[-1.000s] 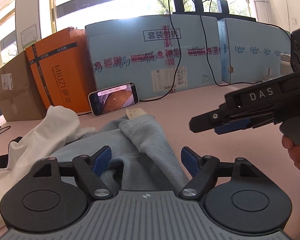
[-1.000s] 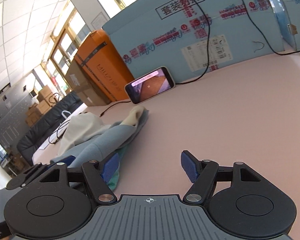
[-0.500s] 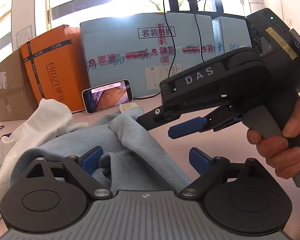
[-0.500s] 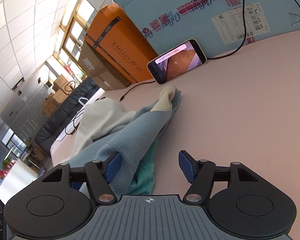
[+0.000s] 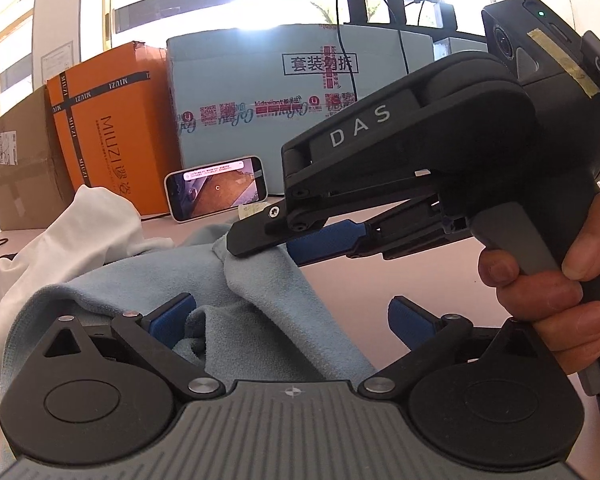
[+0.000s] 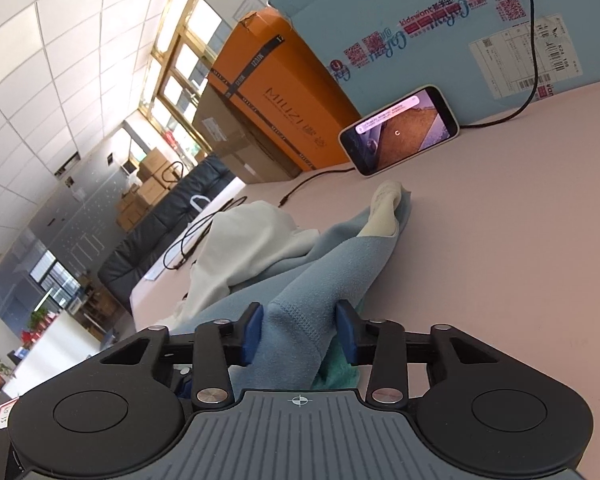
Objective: Fold clothes
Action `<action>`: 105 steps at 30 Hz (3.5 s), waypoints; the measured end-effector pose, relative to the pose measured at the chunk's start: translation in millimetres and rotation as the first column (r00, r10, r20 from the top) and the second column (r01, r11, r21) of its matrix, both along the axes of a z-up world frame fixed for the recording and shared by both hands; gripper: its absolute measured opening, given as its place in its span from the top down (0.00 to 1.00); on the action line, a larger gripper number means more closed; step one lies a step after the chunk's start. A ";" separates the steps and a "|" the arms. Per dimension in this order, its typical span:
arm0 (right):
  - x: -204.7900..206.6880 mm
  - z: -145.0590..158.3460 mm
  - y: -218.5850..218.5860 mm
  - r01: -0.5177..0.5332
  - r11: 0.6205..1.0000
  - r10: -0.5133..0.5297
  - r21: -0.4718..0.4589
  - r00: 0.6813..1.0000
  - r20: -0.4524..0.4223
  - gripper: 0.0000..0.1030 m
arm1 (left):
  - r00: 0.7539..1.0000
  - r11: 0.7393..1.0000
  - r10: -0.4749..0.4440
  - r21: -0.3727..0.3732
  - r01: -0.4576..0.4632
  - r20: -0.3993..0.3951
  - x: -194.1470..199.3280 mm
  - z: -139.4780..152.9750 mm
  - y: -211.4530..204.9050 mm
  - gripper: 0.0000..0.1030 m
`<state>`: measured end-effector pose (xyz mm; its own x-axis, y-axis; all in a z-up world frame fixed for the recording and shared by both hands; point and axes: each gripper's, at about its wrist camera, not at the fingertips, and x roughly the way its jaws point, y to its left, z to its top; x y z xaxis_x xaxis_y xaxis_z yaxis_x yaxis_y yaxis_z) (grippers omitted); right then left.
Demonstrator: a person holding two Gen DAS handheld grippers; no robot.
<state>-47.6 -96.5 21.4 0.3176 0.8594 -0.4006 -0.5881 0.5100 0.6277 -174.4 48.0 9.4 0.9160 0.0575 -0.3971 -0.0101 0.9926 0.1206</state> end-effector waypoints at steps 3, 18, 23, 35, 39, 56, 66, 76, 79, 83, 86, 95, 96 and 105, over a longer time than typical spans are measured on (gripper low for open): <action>-1.4 -0.6 0.0 -0.010 1.000 0.010 0.005 1.000 0.002 0.75 | 1.000 1.000 0.005 0.024 -0.005 -0.003 0.3 -0.8 -3.6 0.00; -20.9 4.5 -46.7 -0.063 0.967 0.070 0.245 0.997 -0.020 0.87 | 0.998 0.998 -0.044 -0.035 0.046 0.054 -15.5 17.7 -17.1 0.20; -34.4 4.8 -76.6 -0.071 0.937 0.077 0.341 0.997 -0.005 0.88 | 0.990 0.992 -0.126 0.004 0.126 0.065 -22.0 27.2 -43.0 0.69; -68.5 7.4 -153.8 -0.014 0.891 -0.016 0.455 0.998 0.062 0.88 | 0.932 0.931 -0.358 -0.053 0.361 0.055 -31.8 43.4 -97.9 0.79; -79.7 6.1 -184.3 0.032 0.867 -0.073 0.497 0.995 0.063 0.88 | 0.915 0.912 -0.402 -0.072 0.403 0.032 -25.2 40.8 -117.7 0.78; -111.2 2.9 -300.1 0.316 0.803 -0.406 0.505 0.910 0.077 0.85 | 0.787 0.786 -0.615 -0.123 0.606 -0.050 -3.9 16.2 -218.1 0.27; -111.9 -13.0 -324.4 0.422 0.787 -0.475 0.450 0.880 0.007 0.84 | 0.799 0.807 -0.588 -0.161 0.569 -0.126 -15.3 1.2 -198.0 0.11; -127.1 0.3 -273.6 0.405 0.887 -0.447 0.220 0.873 0.196 0.76 | 0.865 0.860 -0.490 -0.222 0.460 -0.106 -31.3 23.9 -142.4 0.02; -132.2 5.6 -262.3 0.422 0.892 -0.452 0.163 0.853 0.262 0.55 | 0.875 0.862 -0.473 -0.263 0.434 -0.106 -26.1 26.7 -136.3 0.02; -129.3 0.0 -270.7 0.463 0.869 -0.492 0.173 0.843 0.218 0.55 | 0.849 0.813 -0.523 -0.346 0.469 -0.078 -17.4 34.4 -141.9 0.02; -127.8 -6.3 -283.0 0.500 0.845 -0.530 0.188 0.830 0.174 0.55 | 0.834 0.789 -0.551 -0.353 0.503 -0.044 -11.4 43.8 -155.8 0.02; -131.9 -13.1 -302.2 0.549 0.817 -0.574 0.175 0.802 0.164 0.54 | 0.850 0.830 -0.522 -0.267 0.489 -0.066 19.8 38.6 -198.6 0.04; -130.5 -14.4 -303.9 0.553 0.815 -0.577 0.170 0.801 0.160 0.53 | 0.852 0.835 -0.518 -0.261 0.485 -0.072 21.4 36.1 -200.0 0.10; -119.1 -23.8 -314.9 0.578 0.800 -0.596 0.159 0.795 0.112 0.50 | 0.851 0.841 -0.518 -0.229 0.490 -0.080 22.5 28.0 -187.8 0.88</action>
